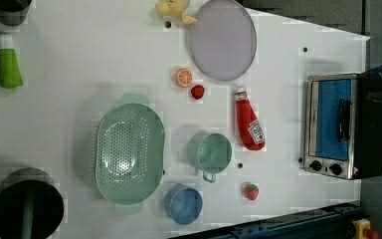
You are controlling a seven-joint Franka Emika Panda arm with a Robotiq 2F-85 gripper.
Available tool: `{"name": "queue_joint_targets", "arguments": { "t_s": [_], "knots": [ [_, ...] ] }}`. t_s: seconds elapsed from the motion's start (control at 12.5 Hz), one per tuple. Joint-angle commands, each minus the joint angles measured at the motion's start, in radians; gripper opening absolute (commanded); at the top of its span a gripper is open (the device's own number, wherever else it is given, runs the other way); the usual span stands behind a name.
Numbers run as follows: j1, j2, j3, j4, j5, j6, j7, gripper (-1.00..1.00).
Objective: Pick Ketchup from the table and place it in strainer.
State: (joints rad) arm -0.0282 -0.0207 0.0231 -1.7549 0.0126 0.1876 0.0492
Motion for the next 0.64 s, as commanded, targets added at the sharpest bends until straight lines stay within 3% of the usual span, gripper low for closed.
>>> {"name": "queue_joint_targets", "arguments": {
  "t_s": [0.08, 0.24, 0.64],
  "knots": [
    [-0.101, -0.277, 0.057, -0.153, 0.002, -0.164, -0.009, 0.58],
    [-0.101, -0.268, 0.059, -0.159, 0.002, -0.164, -0.01, 0.99],
    [-0.099, -0.188, 0.08, -0.244, 0.002, -0.127, -0.013, 1.0]
  ]
}}
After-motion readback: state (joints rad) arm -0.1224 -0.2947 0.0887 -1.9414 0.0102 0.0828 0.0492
